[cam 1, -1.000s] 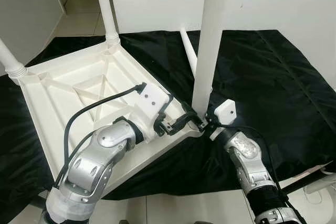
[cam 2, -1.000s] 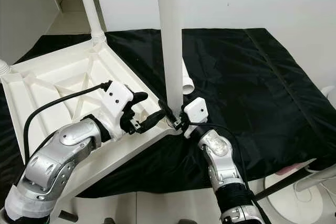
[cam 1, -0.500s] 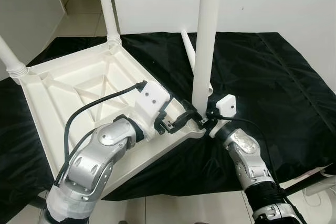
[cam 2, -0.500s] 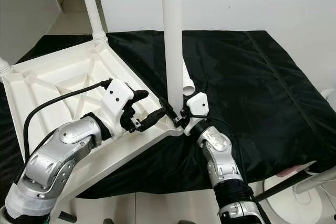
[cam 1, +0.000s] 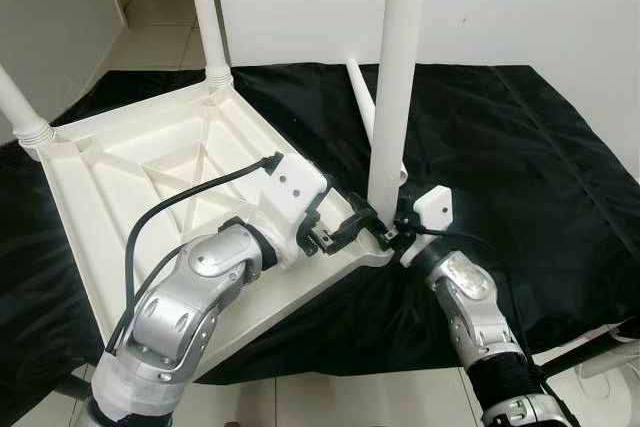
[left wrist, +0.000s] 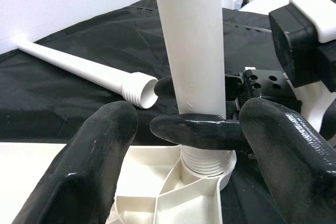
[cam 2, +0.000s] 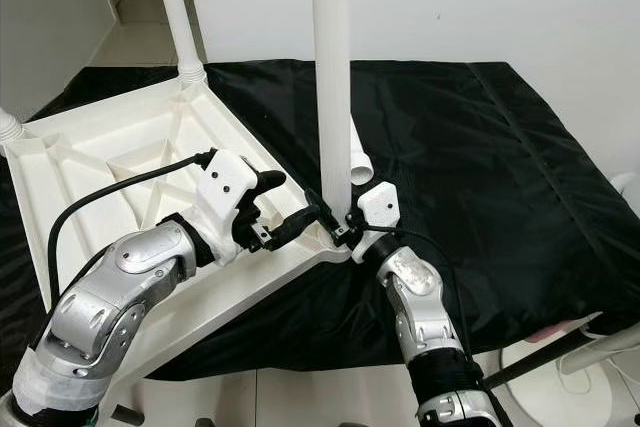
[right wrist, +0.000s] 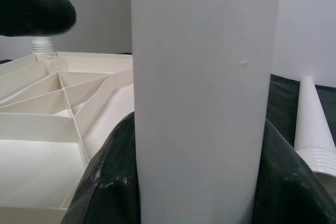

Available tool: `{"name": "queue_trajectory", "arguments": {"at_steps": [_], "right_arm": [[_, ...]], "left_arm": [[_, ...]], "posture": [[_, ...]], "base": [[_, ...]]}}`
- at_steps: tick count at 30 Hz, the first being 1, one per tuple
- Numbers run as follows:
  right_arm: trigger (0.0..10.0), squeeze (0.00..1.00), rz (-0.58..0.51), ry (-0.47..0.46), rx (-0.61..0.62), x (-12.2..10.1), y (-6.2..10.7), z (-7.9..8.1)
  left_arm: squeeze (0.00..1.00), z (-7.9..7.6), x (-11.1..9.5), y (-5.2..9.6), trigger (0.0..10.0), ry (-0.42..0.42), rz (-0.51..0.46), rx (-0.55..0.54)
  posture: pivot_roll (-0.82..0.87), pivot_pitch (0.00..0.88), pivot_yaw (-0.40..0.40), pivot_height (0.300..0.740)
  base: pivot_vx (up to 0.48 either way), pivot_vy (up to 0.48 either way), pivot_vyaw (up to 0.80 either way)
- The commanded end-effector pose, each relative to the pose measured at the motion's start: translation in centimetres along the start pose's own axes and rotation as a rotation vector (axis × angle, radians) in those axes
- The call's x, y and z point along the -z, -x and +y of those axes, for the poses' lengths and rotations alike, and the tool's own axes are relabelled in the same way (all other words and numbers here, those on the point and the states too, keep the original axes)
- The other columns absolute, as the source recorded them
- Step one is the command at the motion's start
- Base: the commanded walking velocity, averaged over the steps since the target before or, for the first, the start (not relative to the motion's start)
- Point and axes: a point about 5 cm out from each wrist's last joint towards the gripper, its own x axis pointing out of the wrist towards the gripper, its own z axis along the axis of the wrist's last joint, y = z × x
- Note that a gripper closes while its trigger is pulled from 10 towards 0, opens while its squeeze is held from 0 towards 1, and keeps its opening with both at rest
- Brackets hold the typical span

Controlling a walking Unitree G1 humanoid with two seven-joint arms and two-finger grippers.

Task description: Building children table

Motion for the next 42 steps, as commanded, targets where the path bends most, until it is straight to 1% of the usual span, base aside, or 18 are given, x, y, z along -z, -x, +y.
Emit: {"name": "queue_trajectory", "arguments": {"at_steps": [1, 2, 5, 6, 7, 8, 9, 10, 12, 14, 16, 18, 20, 22, 25, 26, 32, 42], "right_arm": [[10.0, 0.0, 0.238, -0.125, 0.017, 5.1, 3.3, 1.3], [10.0, 0.0, 0.205, -0.124, 0.03, 4.5, 3.3, 1.1], [10.0, 0.0, 0.173, -0.115, 0.031, 3.8, 3.1, 1.0], [10.0, 0.0, 0.136, -0.104, 0.023, 2.7, 2.8, 0.7], [10.0, 0.0, 0.136, -0.104, 0.023, 2.7, 2.8, 0.7], [10.0, 0.0, 0.115, -0.095, 0.014, 2.0, 2.6, 0.6], [10.0, 0.0, 0.091, -0.095, -0.002, 1.2, 2.4, 0.5], [10.0, 0.0, 0.091, -0.095, -0.002, 1.2, 2.4, 0.5], [10.0, 0.0, 0.055, -0.069, -0.054, -0.3, 2.0, 0.3], [10.0, 0.0, 0.055, -0.069, -0.054, -0.3, 2.0, 0.3], [10.0, 0.0, 0.025, -0.028, -0.109, -1.8, 1.6, 0.2], [10.0, 0.0, 0.025, -0.028, -0.109, -1.8, 1.6, 0.2], [10.0, 0.0, -0.002, 0.01, -0.144, -3.3, 1.3, -0.3], [10.0, 0.0, -0.002, 0.01, -0.144, -3.3, 1.3, -0.3], [10.0, 0.0, -0.024, 0.04, -0.155, -4.6, 1.1, -1.0], [10.0, 0.0, -0.032, 0.057, -0.156, -5.2, 1.0, -1.3], [10.0, 0.0, -0.045, 0.091, -0.176, -6.6, 0.7, -1.8], [10.0, 0.0, -0.023, 0.129, -0.247, -7.4, 0.6, -1.9]], "left_arm": [[0.0, 0.0, -0.1, -0.3, 10.0, -0.008, -0.006, 0.0], [0.0, 0.0, -0.1, -0.3, 10.0, -0.004, -0.009, 0.003], [0.0, -0.1, -0.2, -0.4, 10.0, 0.003, -0.014, 0.01], [0.0, -0.1, -0.3, -0.5, 10.0, 0.018, -0.02, 0.022], [0.0, -0.1, -0.3, -0.5, 10.0, 0.018, -0.02, 0.022], [0.0, -0.1, -0.3, -0.5, 10.0, 0.028, -0.025, 0.031], [1.0, -0.1, -0.4, -0.5, 10.0, 0.037, -0.034, 0.044], [1.0, -0.1, -0.4, -0.5, 10.0, 0.037, -0.034, 0.044], [1.0, -0.6, -1.0, -0.4, 10.0, 0.083, -0.083, 0.118], [1.0, -0.6, -1.0, -0.4, 10.0, 0.083, -0.083, 0.118], [1.0, -1.2, -1.6, -0.2, 10.0, 0.115, -0.126, 0.187], [1.0, -1.2, -1.6, -0.2, 10.0, 0.115, -0.126, 0.187], [1.0, -1.3, -2.2, -0.2, 10.0, 0.131, -0.158, 0.214], [1.0, -1.3, -2.2, -0.2, 10.0, 0.131, -0.158, 0.214], [0.99, -1.0, -2.7, -0.4, 10.0, 0.134, -0.178, 0.2], [0.0, -1.0, -3.0, -0.4, 10.0, 0.14, -0.193, 0.205], [0.0, -0.7, -4.0, -0.6, 10.0, 0.164, -0.241, 0.221], [0.0, -0.3, -5.5, -1.1, 10.0, 0.207, -0.305, 0.235]], "posture": [[0.0, 0.018, 0.041, 0.74], [0.0, 0.018, 0.041, 0.74], [0.0, 0.018, 0.041, 0.74], [-0.01, 0.013, 0.035, 0.74], [-0.01, 0.013, 0.035, 0.74], [-0.01, 0.013, 0.035, 0.74], [-0.01, 0.007, 0.031, 0.74], [-0.01, 0.007, 0.031, 0.74], [-0.02, 0.0, 0.023, 0.74], [-0.02, 0.0, 0.023, 0.74], [-0.02, 0.0, 0.016, 0.74], [-0.02, 0.0, 0.016, 0.74], [-0.02, 0.0, 0.007, 0.74], [-0.02, 0.0, 0.007, 0.74], [-0.03, 0.0, 0.002, 0.74], [-0.03, 0.0, -0.001, 0.74], [-0.03, 0.0, -0.004, 0.74], [-0.03, 0.0, -0.001, 0.74]], "base": [[0.0, 0.0, 0.0], [0.0, 0.0, 0.0], [0.0, 0.0, 0.0], [0.0, 0.0, 0.0], [0.0, 0.0, 0.0], [0.0, 0.0, 0.0], [0.0, 0.0, 0.0], [0.0, 0.0, 0.0], [0.0, 0.0, 0.0], [0.0, 0.0, 0.0], [0.0, 0.0, 0.0], [0.0, 0.0, 0.0], [0.0, 0.0, 0.0], [0.0, 0.0, 0.0], [0.0, 0.0, 0.0], [0.0, 0.0, 0.0], [0.0, 0.0, 0.0], [0.0, 0.0, 0.0]]}}
